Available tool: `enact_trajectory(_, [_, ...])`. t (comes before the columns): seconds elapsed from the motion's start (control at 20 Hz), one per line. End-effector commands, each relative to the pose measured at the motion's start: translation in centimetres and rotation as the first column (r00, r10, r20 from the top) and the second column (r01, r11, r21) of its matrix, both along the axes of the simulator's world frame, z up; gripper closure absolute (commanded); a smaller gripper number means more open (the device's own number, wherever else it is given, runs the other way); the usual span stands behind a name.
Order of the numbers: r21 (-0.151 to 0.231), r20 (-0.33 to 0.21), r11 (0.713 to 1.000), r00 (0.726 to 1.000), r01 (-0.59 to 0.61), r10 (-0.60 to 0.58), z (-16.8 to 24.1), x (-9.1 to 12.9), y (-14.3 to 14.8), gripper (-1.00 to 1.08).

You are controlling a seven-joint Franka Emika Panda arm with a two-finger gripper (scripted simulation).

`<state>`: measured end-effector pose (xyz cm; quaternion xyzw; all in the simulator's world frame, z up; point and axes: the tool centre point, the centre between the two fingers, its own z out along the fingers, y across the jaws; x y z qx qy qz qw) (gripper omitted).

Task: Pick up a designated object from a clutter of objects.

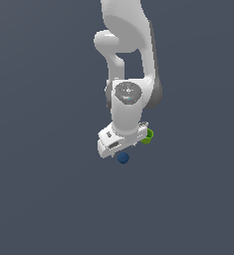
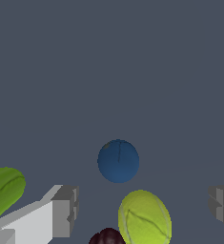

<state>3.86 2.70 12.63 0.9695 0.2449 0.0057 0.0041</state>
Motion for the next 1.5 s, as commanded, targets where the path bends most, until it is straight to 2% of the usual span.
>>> enact_trajectory(0.0, [0.001,-0.004,0.999,0.999,-0.047,0.047,-1.8,-0.3,0.2,-0.92])
enact_trajectory(0.4, [0.005,-0.013,0.994,0.993,-0.113,0.113,-4.5,-0.9,0.6,-0.92])
enact_trajectory(0.7, [0.005,-0.014,0.994,0.994,-0.110,0.110,-4.9,-0.9,0.6,-0.92])
enact_trajectory(1.1, [0.005,-0.013,0.994,0.993,-0.113,0.113,-8.5,-1.0,0.6,-0.92])
enact_trajectory(1.4, [0.005,-0.013,0.993,0.993,-0.114,0.115,-9.5,-0.9,0.7,-0.92])
enact_trajectory(1.45, [0.005,-0.013,0.993,0.993,-0.114,0.115,-9.5,-0.9,0.7,1.08])
